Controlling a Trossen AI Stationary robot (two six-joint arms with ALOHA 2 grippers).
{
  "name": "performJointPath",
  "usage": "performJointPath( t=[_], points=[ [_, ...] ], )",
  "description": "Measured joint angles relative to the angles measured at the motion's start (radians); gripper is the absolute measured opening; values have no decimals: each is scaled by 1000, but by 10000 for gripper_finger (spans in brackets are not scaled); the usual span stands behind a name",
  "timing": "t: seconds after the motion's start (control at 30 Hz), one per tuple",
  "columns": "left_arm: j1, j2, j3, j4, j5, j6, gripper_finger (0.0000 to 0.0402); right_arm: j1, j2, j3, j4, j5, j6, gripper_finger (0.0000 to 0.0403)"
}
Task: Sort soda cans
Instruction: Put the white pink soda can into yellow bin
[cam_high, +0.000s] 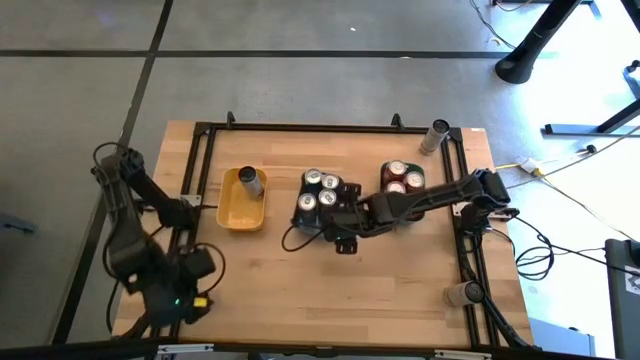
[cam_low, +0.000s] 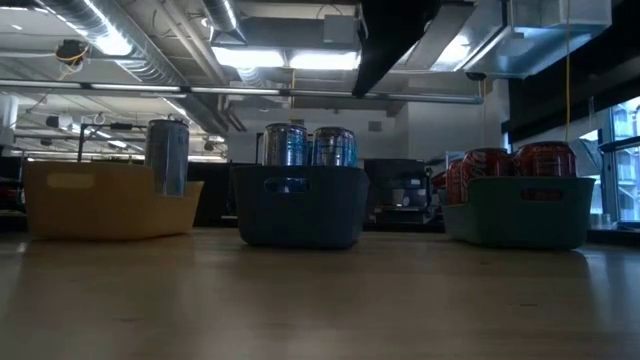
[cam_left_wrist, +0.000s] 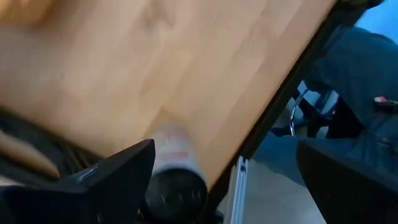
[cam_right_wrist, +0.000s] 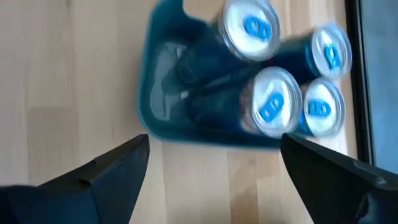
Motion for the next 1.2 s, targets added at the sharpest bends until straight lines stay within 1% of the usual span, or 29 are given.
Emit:
performJointPath(
  t=[0.13,0.27,0.37,0.5,0.63,0.97,1.2],
  points=[
    [-60,35,-4,-32,1,-165,376,11,1,-13,21,0,-20,360],
    [-94,38,-39,-48,7,-297,376,17,1,-13,21,-5,-20,360],
    [-106,38,-58,-40,69,-338,376,19,1,-13,21,-15,-15,360],
    [-117,38,-73,-10,95,-371,376,22,2,-12,20,-21,-7,360],
    [-122,38,-73,-40,95,-402,376,22,2,-12,24,-4,-23,360],
    [-122,42,-73,-23,95,-405,376,21,2,-12,28,-2,-29,360],
    [-125,103,-73,-24,94,-396,376,21,2,-12,31,-3,-30,360]
  ],
)
